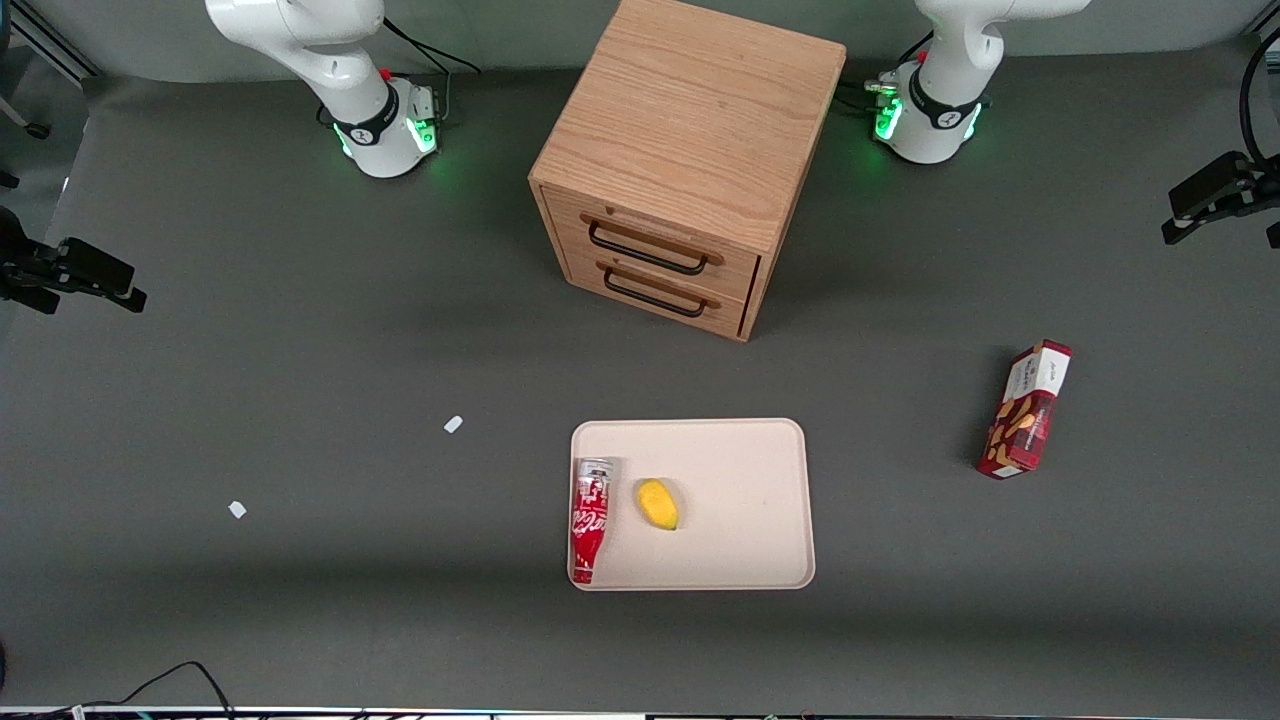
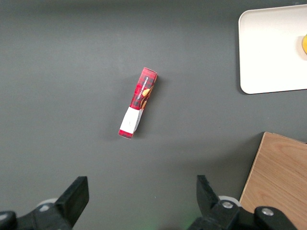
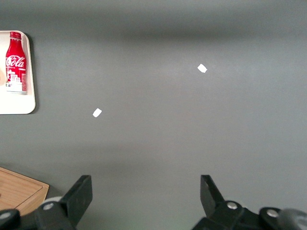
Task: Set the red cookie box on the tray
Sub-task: 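Move the open left gripper down toward the red cookie box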
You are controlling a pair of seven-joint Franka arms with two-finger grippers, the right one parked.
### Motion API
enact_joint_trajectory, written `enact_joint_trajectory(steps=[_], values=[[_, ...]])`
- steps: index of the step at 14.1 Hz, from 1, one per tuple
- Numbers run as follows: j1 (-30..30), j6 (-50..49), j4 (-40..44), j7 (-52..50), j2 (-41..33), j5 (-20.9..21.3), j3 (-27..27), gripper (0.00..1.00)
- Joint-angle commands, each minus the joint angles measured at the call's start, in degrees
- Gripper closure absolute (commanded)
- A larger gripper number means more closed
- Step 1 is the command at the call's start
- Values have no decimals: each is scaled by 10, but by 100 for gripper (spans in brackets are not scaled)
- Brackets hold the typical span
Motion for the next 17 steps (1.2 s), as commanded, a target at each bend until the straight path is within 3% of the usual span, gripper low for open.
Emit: enact_joint_trajectory(steps=[1, 7, 10, 17], values=[[7, -14, 7, -14, 4, 7, -8, 0], [8, 0, -16, -1, 17, 8, -7, 0], [6, 13, -29, 67, 56, 8, -7, 0], [6, 254, -192, 118, 102, 49, -3, 0]])
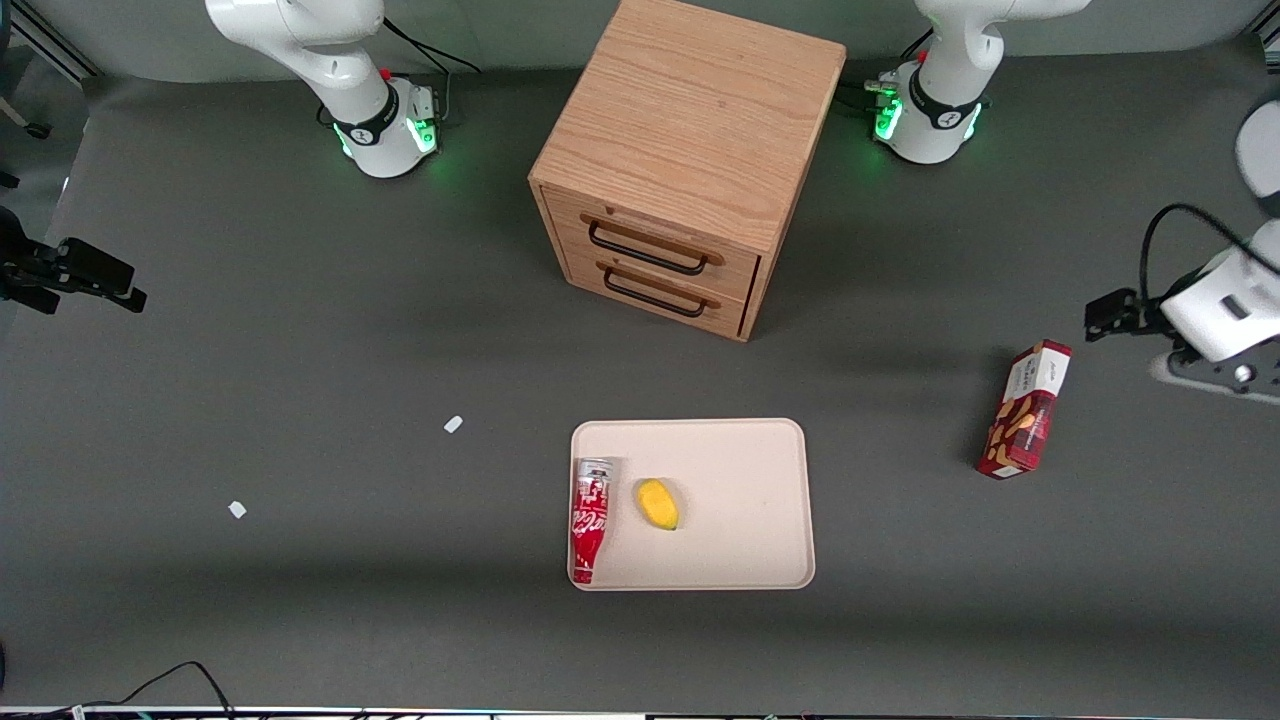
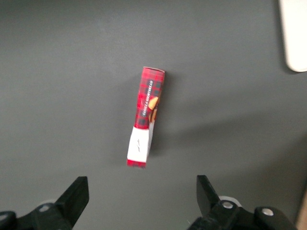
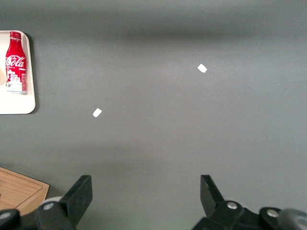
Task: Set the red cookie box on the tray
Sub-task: 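Move the open left gripper down toward the red cookie box, then close the left gripper on the red cookie box's end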
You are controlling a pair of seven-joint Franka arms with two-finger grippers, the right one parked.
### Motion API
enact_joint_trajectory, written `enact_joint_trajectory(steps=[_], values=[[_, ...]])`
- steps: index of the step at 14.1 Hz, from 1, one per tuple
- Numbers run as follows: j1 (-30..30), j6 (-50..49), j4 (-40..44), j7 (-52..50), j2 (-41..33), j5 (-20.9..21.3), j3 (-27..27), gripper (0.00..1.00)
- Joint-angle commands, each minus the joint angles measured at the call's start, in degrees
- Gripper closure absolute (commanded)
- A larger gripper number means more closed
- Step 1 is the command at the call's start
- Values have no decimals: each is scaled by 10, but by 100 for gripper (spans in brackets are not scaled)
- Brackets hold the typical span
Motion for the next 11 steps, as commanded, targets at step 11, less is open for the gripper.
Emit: enact_joint_trajectory(steps=[11], values=[[-7, 339, -174, 40, 123, 36, 17, 0]])
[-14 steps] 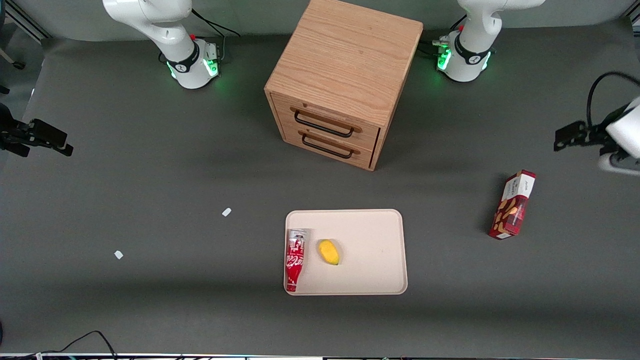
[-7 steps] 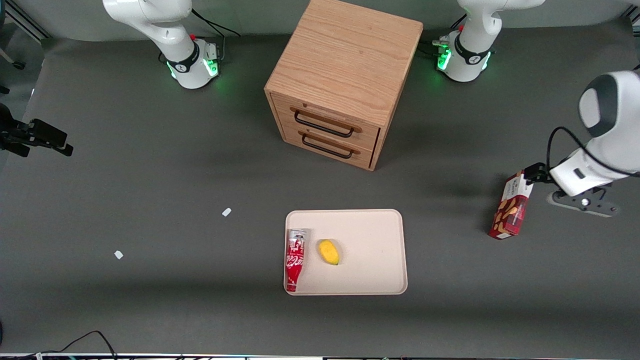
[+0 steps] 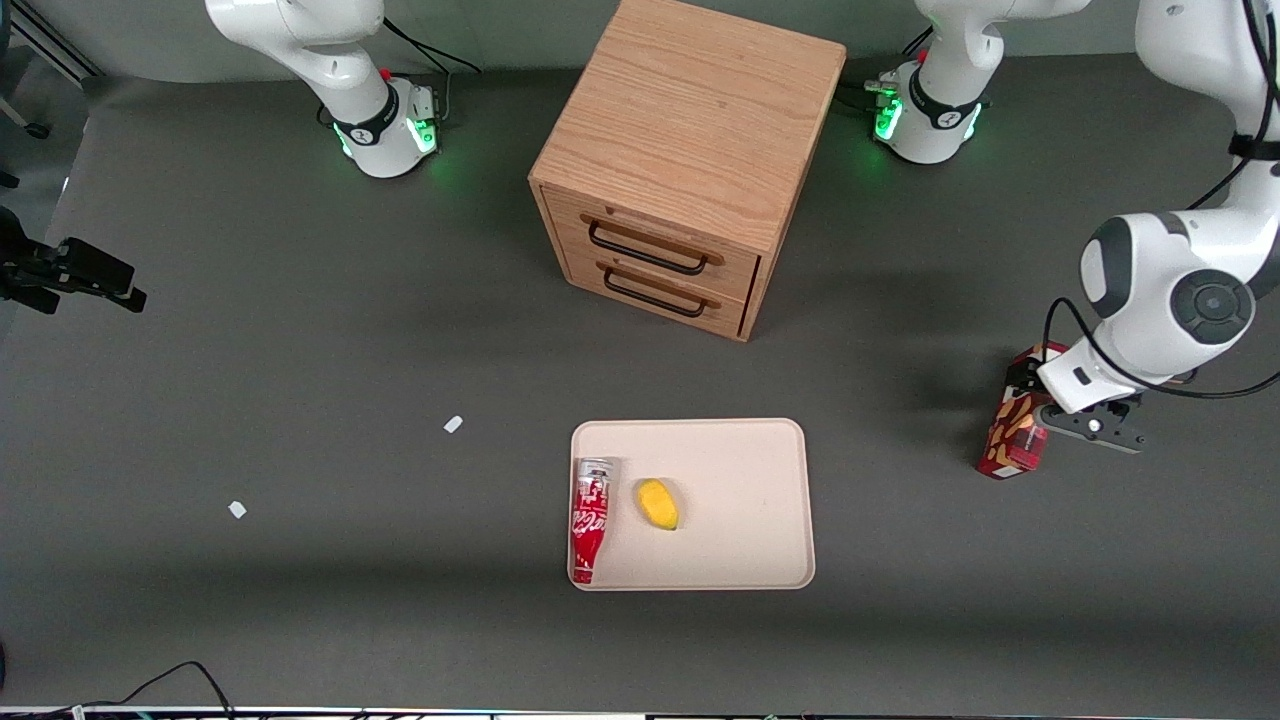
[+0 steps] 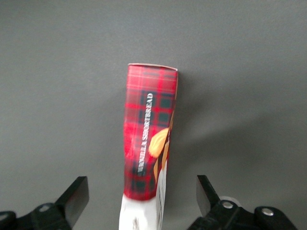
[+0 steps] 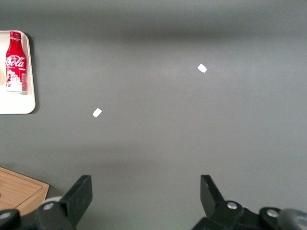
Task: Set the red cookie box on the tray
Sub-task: 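Close the left gripper on the red cookie box's end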
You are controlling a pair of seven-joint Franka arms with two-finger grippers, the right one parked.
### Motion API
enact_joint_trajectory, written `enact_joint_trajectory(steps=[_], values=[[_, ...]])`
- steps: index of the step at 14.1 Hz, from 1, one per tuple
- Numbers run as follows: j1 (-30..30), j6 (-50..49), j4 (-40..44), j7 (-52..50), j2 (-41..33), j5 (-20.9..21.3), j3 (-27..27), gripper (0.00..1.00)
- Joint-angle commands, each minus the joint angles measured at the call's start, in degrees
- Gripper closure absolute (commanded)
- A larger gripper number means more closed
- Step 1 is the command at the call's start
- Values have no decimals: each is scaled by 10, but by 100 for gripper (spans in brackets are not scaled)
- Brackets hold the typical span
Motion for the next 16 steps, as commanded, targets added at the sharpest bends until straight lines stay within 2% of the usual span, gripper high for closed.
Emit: enact_joint_trajectory(steps=[1, 3, 5, 6, 7, 9, 11, 12, 16], values=[[-9, 33, -6, 9, 20, 7, 5, 0], [-11, 56, -6, 8, 36, -1, 5, 2], [-13, 65, -6, 8, 42, -2, 5, 9], [-13, 65, -6, 8, 42, -1, 5, 17], [-13, 64, -6, 8, 42, -2, 6, 31], [-13, 64, -6, 9, 42, -1, 6, 66], [-13, 61, -6, 9, 42, 0, 6, 96], [-13, 57, -5, 9, 41, 0, 6, 100], [-12, 50, -1, 6, 36, -1, 6, 100]])
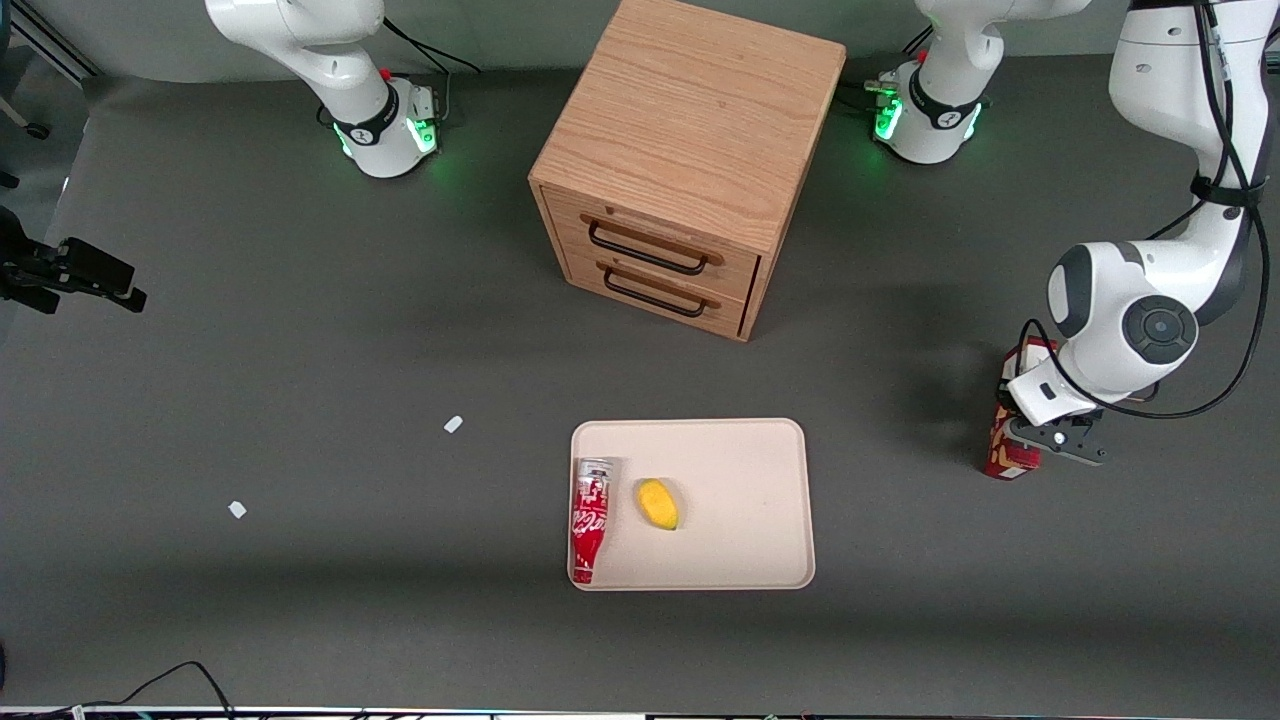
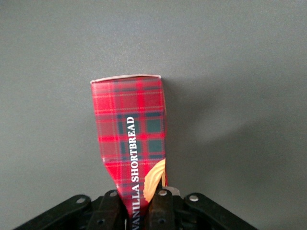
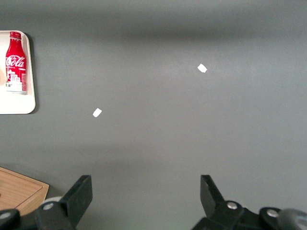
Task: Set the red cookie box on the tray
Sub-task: 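Lift the cookie box and carry it over the cream tray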
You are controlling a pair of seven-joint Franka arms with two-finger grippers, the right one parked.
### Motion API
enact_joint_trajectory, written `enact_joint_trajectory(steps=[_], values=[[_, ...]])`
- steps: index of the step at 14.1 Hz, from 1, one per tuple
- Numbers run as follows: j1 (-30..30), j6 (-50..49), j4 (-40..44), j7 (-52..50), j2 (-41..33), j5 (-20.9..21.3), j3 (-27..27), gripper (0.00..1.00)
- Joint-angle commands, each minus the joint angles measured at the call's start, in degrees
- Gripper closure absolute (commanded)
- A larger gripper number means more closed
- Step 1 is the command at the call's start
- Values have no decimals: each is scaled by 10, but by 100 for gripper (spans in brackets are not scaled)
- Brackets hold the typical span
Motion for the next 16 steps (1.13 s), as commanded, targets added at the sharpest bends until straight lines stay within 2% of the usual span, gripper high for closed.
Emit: enact_joint_trajectory(steps=[1, 4, 9, 12, 16], values=[[-7, -10, 3, 1, -14, -1, 7, 100], [-8, -128, 70, -4, -29, -6, 4, 100], [-13, -337, 228, -28, -45, -79, -14, 100], [-18, -430, 334, -130, -38, -86, -62, 100], [-39, -471, 426, -290, 8, -102, -119, 100]])
